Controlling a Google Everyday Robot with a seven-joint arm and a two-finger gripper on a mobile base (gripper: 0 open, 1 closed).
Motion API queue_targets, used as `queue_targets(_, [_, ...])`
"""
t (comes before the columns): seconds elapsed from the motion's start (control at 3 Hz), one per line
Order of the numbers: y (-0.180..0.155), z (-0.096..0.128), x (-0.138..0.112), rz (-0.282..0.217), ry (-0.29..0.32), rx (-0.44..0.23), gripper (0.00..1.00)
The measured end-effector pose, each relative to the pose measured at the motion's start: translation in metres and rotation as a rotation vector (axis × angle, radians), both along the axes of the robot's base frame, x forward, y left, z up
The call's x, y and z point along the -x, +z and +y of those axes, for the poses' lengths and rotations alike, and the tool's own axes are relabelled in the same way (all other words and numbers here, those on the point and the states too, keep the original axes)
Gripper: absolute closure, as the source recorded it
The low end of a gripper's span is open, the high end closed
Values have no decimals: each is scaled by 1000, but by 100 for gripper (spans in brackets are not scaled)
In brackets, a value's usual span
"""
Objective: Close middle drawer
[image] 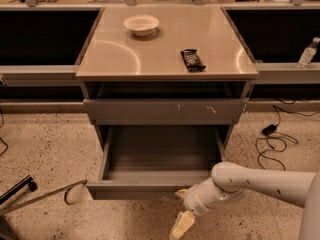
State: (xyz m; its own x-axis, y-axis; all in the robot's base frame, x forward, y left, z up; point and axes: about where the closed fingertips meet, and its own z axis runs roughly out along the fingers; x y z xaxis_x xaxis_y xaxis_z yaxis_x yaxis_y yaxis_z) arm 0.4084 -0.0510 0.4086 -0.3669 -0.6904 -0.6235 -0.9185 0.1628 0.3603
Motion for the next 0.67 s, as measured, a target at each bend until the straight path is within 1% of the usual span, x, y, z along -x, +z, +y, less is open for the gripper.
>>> queue_targets(0.33, [0, 0, 0, -1, 0, 0, 0])
queue_targets(0.67, [1, -3, -21, -43, 0, 3, 0])
